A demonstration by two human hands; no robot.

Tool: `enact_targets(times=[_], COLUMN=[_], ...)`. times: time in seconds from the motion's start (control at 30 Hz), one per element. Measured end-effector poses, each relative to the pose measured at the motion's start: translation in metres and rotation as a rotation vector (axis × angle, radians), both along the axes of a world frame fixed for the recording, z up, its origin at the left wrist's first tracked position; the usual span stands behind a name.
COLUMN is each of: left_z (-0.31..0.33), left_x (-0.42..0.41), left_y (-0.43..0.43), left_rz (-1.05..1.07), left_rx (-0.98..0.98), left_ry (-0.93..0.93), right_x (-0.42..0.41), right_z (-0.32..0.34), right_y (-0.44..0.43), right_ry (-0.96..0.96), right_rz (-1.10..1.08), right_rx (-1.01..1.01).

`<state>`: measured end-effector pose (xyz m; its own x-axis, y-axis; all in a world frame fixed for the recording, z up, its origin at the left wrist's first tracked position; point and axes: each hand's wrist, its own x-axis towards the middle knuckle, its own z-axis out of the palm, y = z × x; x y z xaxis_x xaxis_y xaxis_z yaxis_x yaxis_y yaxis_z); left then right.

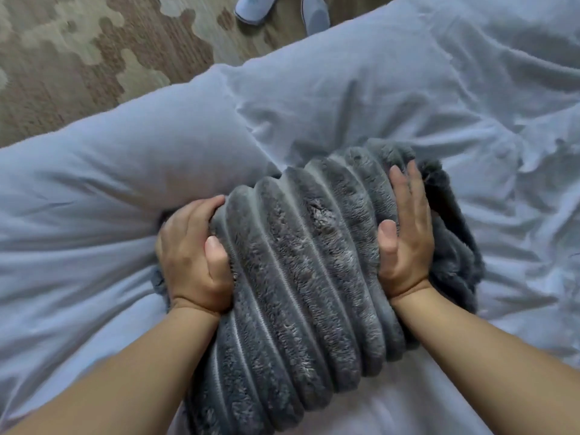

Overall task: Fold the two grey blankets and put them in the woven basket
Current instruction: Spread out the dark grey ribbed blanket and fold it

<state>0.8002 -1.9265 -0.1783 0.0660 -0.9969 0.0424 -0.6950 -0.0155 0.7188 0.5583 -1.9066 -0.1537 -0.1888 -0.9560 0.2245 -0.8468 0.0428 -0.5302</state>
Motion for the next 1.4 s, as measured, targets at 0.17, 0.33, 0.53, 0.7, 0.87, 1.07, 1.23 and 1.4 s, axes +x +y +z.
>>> enact_targets(times=[0.17, 0.33, 0.53, 0.7, 0.87, 1.07, 1.23, 1.4], left_z=[-0.044, -0.024, -0.018, -0.032, -0.029, -0.029, -0.030, -0.023], left_x=[-0.010, -0.008, -0.008, -0.011, -0.013, -0.015, -0.015, -0.016], left_y=[-0.022, -0.015, -0.014, -0.018, -0.020, -0.021, -0.021, -0.022], left_rz=[0.007, 0.010, 0.042, 0.038, 0.050, 0.058, 0.059, 0.048], left_rx=[0.048, 0.007, -0.021, -0.018, -0.022, -0.004, 0.008, 0.055], left_ry=[-0.026, -0.032, -0.024, -0.075, -0.068, -0.083, -0.109, -0.121], right_x=[-0.008, -0.006, -0.007, -0.017, -0.020, -0.021, -0.021, -0.021], right_z=[-0.064, -0.045, -0.043, -0.065, -0.067, -0.066, -0.069, -0.067], right_y=[-0.024, -0.018, -0.019, -0.028, -0.030, -0.031, -0.032, -0.032], right_ry=[-0.027, -0.024, -0.036, -0.042, -0.052, -0.065, -0.077, -0.054], right_rz=[0.021, -0.007, -0.021, 0.042, 0.062, 0.065, 0.057, 0.063], right_rx=[-0.049, -0.021, -0.010, -0.012, -0.022, -0.011, -0.023, -0.039])
